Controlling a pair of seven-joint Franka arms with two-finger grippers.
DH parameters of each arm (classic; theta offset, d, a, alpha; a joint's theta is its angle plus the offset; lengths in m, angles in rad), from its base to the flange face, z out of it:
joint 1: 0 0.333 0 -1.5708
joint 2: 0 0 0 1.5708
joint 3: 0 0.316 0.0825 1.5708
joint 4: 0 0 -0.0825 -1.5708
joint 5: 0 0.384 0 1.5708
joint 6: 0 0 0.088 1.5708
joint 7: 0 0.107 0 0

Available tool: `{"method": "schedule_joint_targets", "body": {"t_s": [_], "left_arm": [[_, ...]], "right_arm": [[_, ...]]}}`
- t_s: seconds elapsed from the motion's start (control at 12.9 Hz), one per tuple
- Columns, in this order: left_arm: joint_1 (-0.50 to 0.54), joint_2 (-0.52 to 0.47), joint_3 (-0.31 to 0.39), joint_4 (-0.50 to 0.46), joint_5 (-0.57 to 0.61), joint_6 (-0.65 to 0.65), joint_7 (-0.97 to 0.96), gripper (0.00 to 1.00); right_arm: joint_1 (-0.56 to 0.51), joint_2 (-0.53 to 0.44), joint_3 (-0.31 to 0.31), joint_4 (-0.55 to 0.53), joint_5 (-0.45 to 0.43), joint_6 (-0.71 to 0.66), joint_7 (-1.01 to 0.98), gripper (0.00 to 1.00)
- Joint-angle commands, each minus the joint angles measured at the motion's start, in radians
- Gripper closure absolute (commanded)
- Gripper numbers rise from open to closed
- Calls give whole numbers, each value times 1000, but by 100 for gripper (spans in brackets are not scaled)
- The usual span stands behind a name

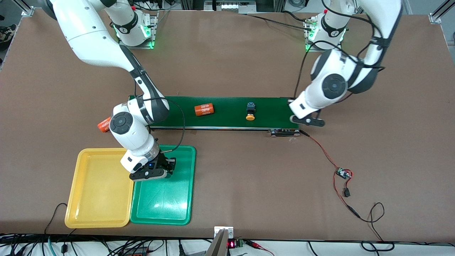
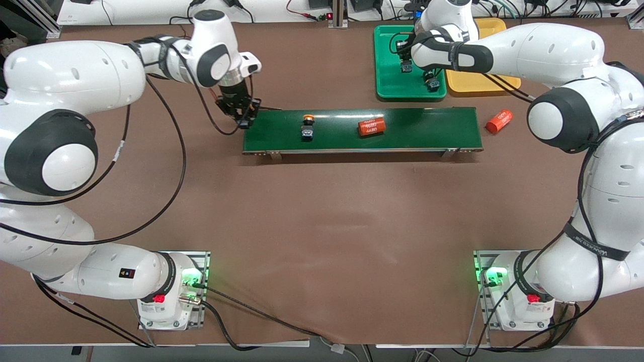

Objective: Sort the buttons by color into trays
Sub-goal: 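Carry the green button into the green tray and open the right gripper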

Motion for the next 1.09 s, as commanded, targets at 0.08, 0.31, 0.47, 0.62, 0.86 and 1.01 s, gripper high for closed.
{"method": "schedule_joint_targets", "body": {"t_s": [0.08, 0.31, 0.47, 0.62, 0.86, 1.01], "left_arm": [[-18, 96, -16, 19, -17, 118, -32, 73], [-20, 88, -18, 19, -17, 119, -35, 0], [-20, 56, -19, 22, -15, 117, -33, 0], [-12, 6, -21, 39, -17, 46, -33, 0], [15, -54, -7, 190, -14, -210, -24, 0], [29, -102, 40, 241, 0, -297, -22, 0]], "right_arm": [[13, 51, -20, 33, -1, 16, -17, 52], [13, 51, -20, 26, -1, 16, -18, 16], [10, 37, -20, 24, 5, 6, -21, 0], [6, -7, -20, -35, 5, 0, -18, 0], [-5, -87, -20, -92, 2, -69, -21, 0], [-10, -153, -18, -123, 3, -125, -20, 0]]}}
